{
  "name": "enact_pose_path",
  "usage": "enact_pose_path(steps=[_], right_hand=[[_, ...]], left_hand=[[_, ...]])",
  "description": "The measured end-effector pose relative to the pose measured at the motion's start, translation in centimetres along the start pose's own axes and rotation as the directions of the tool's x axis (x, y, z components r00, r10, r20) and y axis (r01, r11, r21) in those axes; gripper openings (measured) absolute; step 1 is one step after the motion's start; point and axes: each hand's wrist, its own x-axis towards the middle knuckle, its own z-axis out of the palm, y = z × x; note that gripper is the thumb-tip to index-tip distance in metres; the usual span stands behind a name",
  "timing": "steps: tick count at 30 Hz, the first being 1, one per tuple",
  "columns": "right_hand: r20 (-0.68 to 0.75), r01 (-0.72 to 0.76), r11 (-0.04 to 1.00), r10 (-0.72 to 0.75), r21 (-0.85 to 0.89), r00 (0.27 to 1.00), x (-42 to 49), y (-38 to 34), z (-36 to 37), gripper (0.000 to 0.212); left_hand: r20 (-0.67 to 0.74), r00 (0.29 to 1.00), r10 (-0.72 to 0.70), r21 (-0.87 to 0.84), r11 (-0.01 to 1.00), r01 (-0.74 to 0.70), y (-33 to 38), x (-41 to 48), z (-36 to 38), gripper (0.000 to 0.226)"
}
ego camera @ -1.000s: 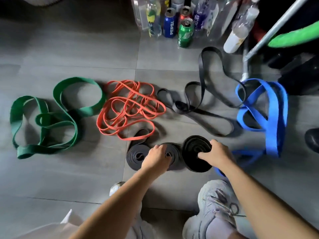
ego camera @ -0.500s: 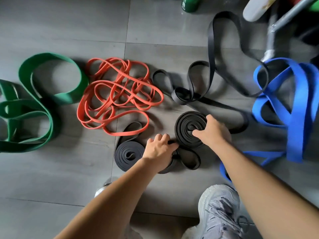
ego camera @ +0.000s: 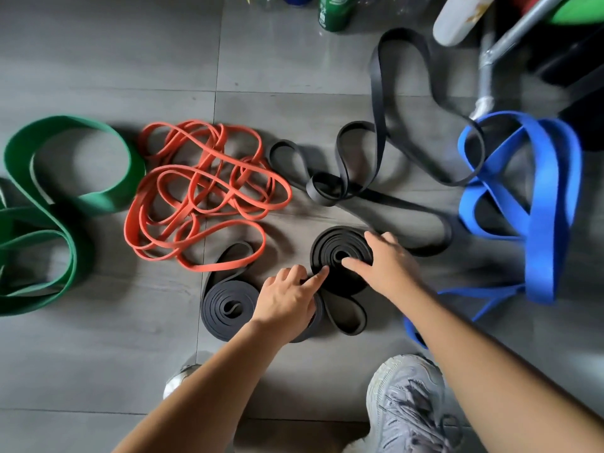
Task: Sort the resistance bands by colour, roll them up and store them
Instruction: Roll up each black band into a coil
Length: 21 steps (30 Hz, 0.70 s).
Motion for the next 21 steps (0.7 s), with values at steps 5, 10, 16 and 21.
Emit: enact_pose_path(steps=[5, 10, 16, 21], right_hand=[[-0.297, -0.014, 0.996, 0.041, 0.092, 0.954, 2.8, 0.6, -3.3, 0.034], [-0.021, -0.122, 0.95, 0.121, -0.289, 0.992, 3.3, 0.0, -3.6, 0.028], [0.063, -0.006, 0.854, 0.045, -0.521, 0.997, -2.4, 3.6, -3.8, 0.027], [-0.193, -0.092, 0.99, 0.111, 0.106, 0.975, -6.0, 3.0, -10.6, 0.019]], left_hand=[[0.046, 0.998, -0.03, -0.004, 1.0, 0.03, -0.1, 0.3, -0.1, 0.057], [0.166, 0.983, -0.077, -0.054, 0.995, 0.088, 0.2, 0.6, -1.5, 0.056], [0.145, 0.98, -0.138, -0.107, 0.982, 0.154, 2.0, -1.0, -4.8, 0.059], [0.055, 0.988, -0.141, -0.162, 0.976, 0.148, 4.5, -3.8, -8.9, 0.056]])
